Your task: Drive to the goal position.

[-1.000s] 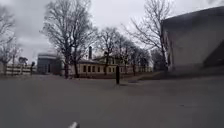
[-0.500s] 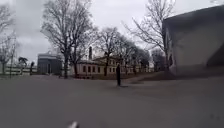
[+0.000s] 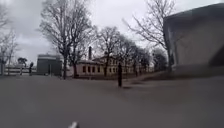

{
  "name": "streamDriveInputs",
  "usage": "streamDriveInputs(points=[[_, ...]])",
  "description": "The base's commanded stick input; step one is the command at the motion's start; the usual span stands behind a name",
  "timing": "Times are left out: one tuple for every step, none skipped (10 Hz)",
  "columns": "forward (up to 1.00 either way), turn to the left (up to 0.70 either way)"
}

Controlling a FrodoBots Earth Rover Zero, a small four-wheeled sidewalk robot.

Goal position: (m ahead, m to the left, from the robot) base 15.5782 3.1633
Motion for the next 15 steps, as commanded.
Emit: streamDriveInputs(points=[[1.0,0.26],[1.0,0.4],[1.0,0.38],[1.0,0.14],[1.0,0.06],[1.0,0.0],[1.0,0.0],[1.0,0.0],[1.0,0.02],[1.0,0.31],[1.0,0.4],[1.0,0.33],[1.0,0.18],[1.0,0.0],[1.0,0.0]])
